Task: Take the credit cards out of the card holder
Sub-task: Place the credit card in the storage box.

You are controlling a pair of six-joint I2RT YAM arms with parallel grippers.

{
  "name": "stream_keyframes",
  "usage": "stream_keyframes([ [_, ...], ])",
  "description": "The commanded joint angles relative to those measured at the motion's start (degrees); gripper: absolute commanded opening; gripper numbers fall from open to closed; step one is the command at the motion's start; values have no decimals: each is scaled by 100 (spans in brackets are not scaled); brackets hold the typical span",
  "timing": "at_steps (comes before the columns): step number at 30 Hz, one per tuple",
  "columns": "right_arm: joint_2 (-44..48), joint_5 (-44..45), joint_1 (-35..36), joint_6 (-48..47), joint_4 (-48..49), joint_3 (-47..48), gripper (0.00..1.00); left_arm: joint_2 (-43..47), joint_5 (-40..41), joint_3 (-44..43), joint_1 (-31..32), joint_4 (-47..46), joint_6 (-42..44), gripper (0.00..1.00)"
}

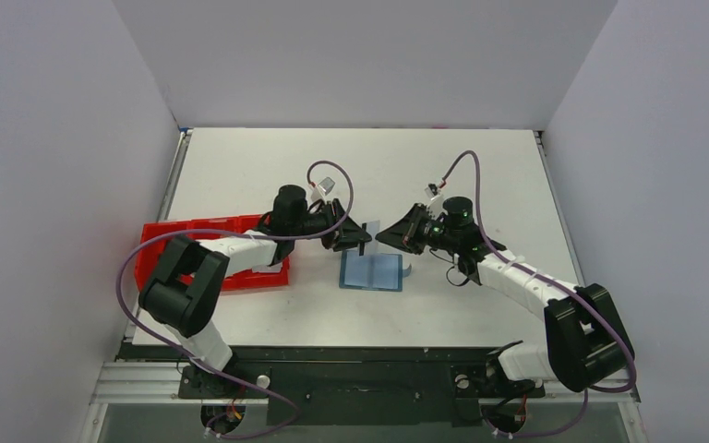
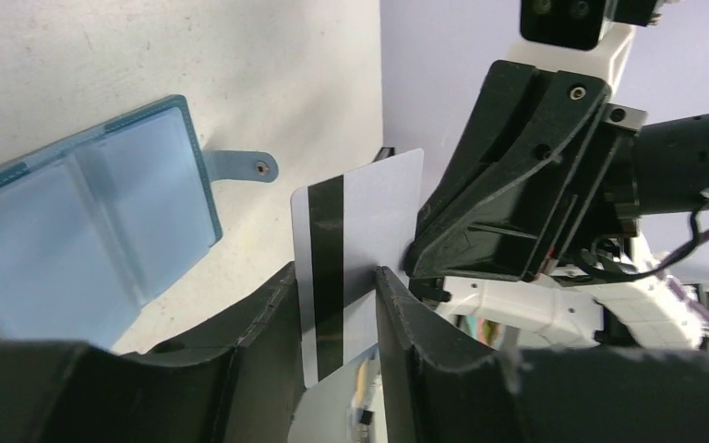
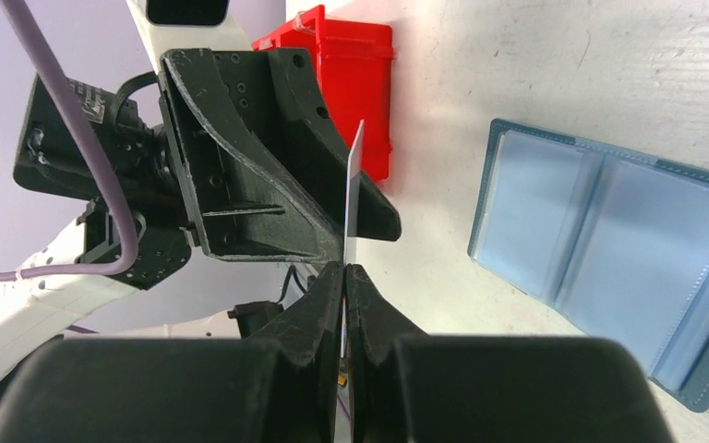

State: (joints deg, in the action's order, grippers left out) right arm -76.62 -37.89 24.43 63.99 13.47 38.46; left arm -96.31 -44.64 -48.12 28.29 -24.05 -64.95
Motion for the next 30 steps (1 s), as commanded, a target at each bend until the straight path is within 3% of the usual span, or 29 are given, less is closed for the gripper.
stream_keyframes([
  [1,-33,-67,-16,-26,385,-12,0,-65,-279,92,-8,-1061,-529,28],
  [3,-38,-49,-17,-59,353,-21,0,-47,-273,87,-8,-1054,-542,20],
  [5,-32,-24,-13,-99,308,-15,0,-38,-267,91,-8,-1026,-540,5],
  [8,-2,60,-13,-240,82,43,0,-36,-237,101,-8,-939,-495,0],
  [9,11,114,-11,-337,-76,95,4,-30,-224,101,-8,-910,-480,0],
  [10,54,154,-5,-388,-162,115,19,-24,-197,101,-8,-847,-437,0],
  [12,141,352,-8,-575,-505,233,37,3,-140,81,-8,-636,-309,0],
  [15,250,897,-8,-926,-1207,398,48,172,30,-54,-8,-31,187,0],
  [22,569,2408,42,-1561,-2757,781,51,1123,1019,-470,-323,2505,1584,0],
  [30,464,2818,118,-1775,-3099,924,51,2375,3530,-1232,-718,5540,3278,0],
])
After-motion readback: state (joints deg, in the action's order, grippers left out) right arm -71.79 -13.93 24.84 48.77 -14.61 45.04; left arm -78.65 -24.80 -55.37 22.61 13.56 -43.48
